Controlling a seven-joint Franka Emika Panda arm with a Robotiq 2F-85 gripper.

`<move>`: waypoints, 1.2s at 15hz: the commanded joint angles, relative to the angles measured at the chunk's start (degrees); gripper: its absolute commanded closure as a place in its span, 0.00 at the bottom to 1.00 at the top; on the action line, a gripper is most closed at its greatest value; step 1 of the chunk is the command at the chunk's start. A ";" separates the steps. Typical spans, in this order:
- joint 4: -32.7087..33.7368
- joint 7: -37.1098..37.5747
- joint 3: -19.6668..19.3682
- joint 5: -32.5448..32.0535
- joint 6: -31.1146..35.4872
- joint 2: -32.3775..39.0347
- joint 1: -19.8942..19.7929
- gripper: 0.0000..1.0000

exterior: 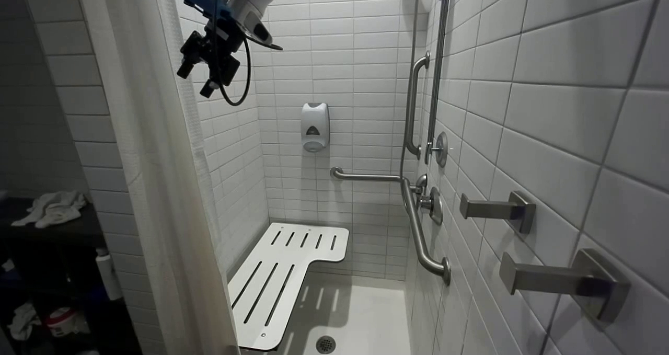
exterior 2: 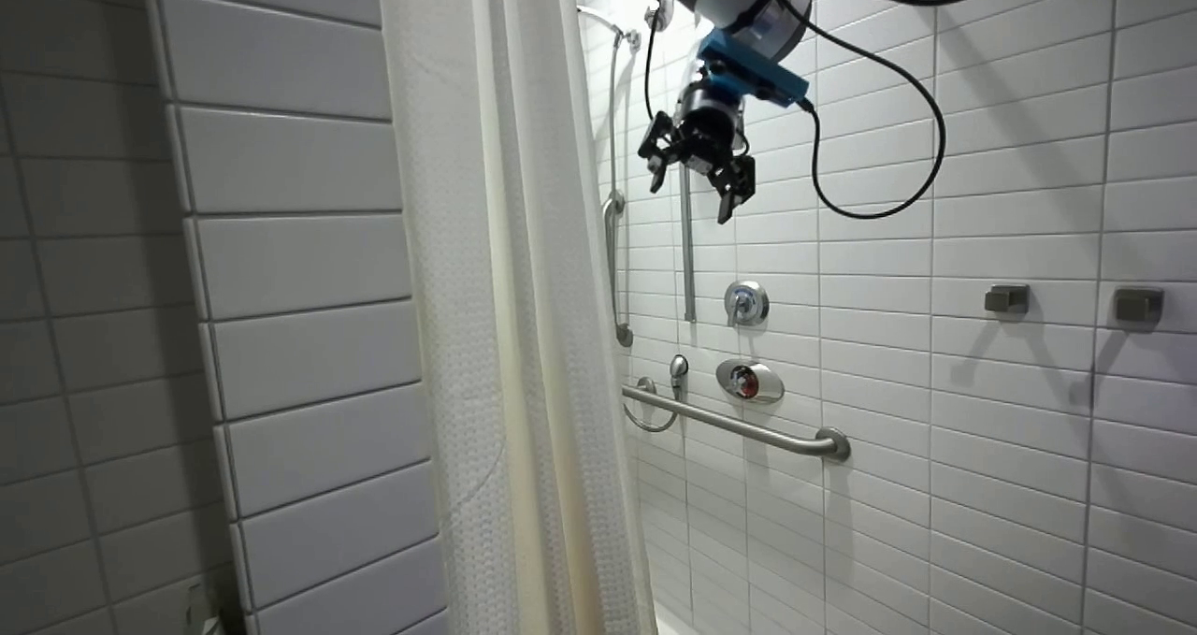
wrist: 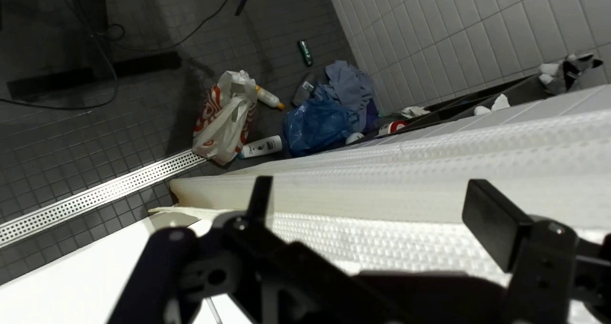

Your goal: Pull the shower curtain closed

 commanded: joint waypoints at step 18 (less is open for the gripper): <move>8.50 37.28 0.50 20.60 9.12 6.37 -0.33 0.00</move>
